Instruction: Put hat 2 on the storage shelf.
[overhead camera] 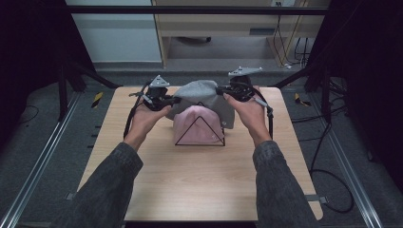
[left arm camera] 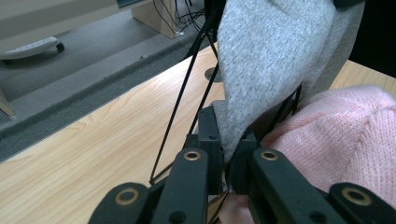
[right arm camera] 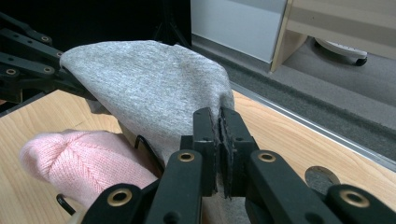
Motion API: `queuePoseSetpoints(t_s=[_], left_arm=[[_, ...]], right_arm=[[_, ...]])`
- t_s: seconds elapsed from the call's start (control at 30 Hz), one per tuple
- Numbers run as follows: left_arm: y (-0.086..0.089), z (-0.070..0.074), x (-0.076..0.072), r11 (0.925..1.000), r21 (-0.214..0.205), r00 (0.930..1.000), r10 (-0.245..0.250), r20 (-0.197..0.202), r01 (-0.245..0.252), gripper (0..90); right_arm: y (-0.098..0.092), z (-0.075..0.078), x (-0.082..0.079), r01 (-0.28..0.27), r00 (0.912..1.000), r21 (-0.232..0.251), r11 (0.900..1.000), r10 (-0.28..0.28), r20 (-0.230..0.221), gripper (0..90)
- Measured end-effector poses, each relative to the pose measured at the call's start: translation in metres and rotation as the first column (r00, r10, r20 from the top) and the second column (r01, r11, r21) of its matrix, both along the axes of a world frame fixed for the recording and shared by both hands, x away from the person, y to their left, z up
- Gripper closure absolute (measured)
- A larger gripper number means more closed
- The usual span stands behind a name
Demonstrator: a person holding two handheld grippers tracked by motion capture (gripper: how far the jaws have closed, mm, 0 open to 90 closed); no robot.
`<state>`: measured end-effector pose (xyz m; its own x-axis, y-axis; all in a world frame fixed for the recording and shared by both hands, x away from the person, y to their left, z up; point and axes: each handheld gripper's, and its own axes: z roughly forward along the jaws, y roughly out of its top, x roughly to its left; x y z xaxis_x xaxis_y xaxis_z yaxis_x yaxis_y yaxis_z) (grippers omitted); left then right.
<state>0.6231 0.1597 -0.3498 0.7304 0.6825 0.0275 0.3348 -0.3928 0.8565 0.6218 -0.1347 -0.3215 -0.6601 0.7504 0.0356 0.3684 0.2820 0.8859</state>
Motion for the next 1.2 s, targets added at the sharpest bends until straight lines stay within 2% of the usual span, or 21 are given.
queuePoseSetpoints(t_s=[0.17, 0.4, 0.77, 1.2], left_arm=[[0.001, -0.004, 0.0, 1.0, -0.006, 1.0, 0.002, -0.006, -0.002, 86.9], [0.002, -0.017, 0.001, 0.9999, -0.005, 0.9997, 0.008, -0.025, -0.009, 86.9], [0.003, -0.029, 0.001, 0.9999, -0.005, 0.9988, 0.01, -0.049, -0.01, 86.9], [0.008, -0.039, 0.002, 0.9998, -0.008, 0.9972, 0.019, -0.072, -0.02, 86.9]], right_arm=[[0.0, -0.004, 0.001, -0.001, 1.0, 0.002, 1.0, 0.001, -0.005, 86.3], [0.003, -0.011, 0.001, -0.001, 0.9998, -0.007, 1.0, 0.0, -0.022, 86.2], [0.006, -0.022, -0.003, -0.006, 0.9992, -0.048, 0.9988, 0.004, -0.041, 86.2], [0.01, -0.034, -0.004, -0.005, 0.9981, -0.04, 0.9992, 0.003, -0.061, 86.2]])
